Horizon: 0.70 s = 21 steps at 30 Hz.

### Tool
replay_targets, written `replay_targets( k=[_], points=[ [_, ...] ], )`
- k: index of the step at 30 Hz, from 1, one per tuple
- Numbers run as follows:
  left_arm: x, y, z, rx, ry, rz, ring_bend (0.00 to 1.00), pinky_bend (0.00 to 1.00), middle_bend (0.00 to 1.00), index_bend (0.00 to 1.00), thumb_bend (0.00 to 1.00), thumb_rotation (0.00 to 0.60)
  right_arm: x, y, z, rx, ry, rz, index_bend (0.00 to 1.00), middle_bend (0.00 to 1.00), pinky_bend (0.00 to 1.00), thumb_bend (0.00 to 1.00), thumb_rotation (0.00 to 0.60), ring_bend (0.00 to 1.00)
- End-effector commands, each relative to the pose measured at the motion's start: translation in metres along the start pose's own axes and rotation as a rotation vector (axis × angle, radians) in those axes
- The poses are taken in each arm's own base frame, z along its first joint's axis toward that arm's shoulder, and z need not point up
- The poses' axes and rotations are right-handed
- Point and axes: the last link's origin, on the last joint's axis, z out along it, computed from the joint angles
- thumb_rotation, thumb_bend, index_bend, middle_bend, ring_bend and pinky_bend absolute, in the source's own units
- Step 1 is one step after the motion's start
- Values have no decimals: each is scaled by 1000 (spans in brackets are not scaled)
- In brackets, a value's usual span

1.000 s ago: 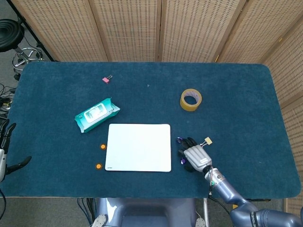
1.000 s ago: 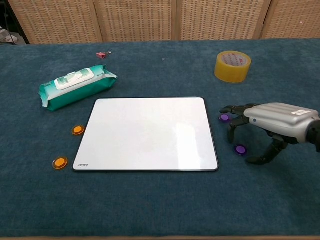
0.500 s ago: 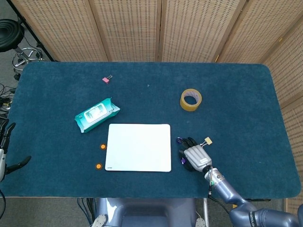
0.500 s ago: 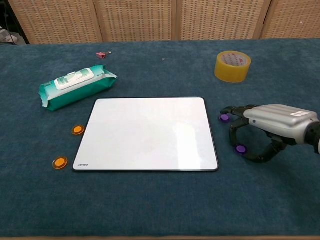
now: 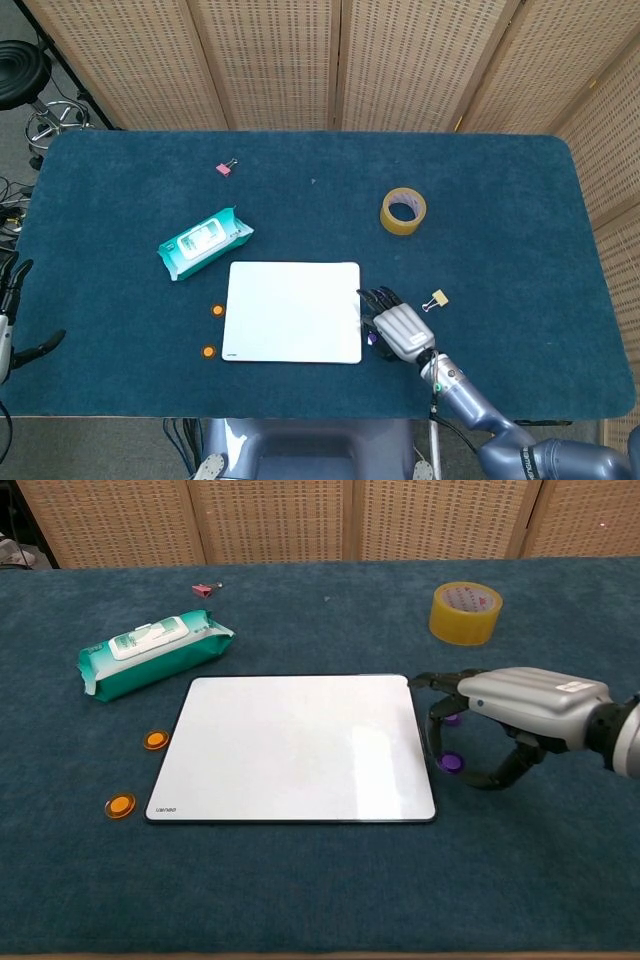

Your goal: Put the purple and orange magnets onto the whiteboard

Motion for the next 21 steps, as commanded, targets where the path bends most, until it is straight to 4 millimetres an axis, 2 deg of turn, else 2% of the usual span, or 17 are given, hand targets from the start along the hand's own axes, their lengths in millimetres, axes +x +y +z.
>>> replay_targets(
  k=[1,7,12,15,21],
  points=[
    [0,0,0,-2,-2,0,0,74,0,0,0,600,7,-19,14,48,1,-7,495,0,0,437,600,0],
    [-1,1,0,-5,-7,-1,0,74,0,0,0,600,3,-55,43,119,-33,-19,502,0,0,440,600,0],
    [1,0,0,-4,-3,-8,0,74,0,0,0,600,2,-79,58,153,-39,-26,505,0,0,442,600,0],
    [2,-1,0,-3,-2,-14,0,74,0,0,0,600,0,-89,63,166,-42,-39,505,0,0,443,600,0],
    [4,-2,0,-1,1,-22,0,74,0,0,0,600,-3,-96,68,156,-49,-39,505,0,0,442,600,0]
  ],
)
